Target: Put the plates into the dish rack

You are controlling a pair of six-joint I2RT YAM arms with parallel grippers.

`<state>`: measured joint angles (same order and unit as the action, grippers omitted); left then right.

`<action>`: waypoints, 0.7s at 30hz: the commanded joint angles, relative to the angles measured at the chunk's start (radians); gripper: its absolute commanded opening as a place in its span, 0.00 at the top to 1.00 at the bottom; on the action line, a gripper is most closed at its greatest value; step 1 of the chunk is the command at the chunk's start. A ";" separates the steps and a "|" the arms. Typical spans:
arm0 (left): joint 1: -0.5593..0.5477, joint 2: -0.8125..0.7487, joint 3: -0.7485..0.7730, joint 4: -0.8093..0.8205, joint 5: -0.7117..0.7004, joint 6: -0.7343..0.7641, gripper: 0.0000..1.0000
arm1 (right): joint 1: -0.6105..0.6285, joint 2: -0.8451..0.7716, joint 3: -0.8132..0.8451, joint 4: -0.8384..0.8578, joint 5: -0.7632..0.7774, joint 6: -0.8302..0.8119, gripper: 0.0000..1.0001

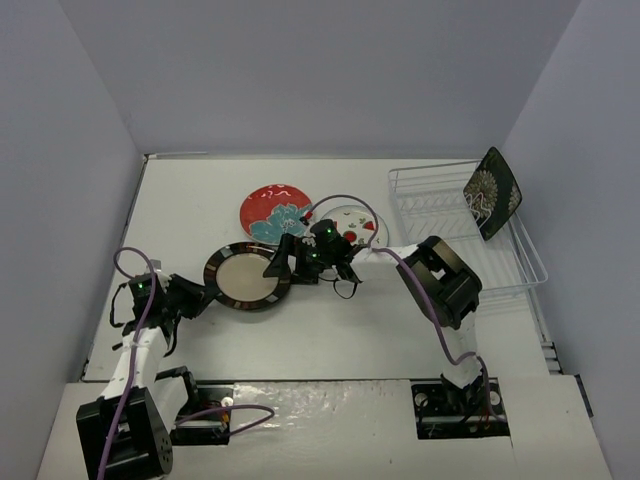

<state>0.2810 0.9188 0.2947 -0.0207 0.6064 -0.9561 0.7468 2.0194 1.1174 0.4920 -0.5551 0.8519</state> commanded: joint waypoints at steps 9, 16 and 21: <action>-0.019 -0.022 0.043 0.026 0.086 -0.044 1.00 | 0.043 -0.020 -0.195 0.335 -0.029 0.325 0.13; -0.036 -0.057 0.055 -0.038 0.073 -0.035 1.00 | 0.069 0.053 -0.206 0.513 -0.026 0.481 0.22; -0.044 -0.075 0.066 -0.056 0.075 -0.035 1.00 | 0.076 0.062 -0.220 0.548 0.012 0.526 0.34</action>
<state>0.2499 0.8725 0.2949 -0.0923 0.6134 -0.9707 0.8147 2.0786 0.9137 0.9636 -0.5835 1.3161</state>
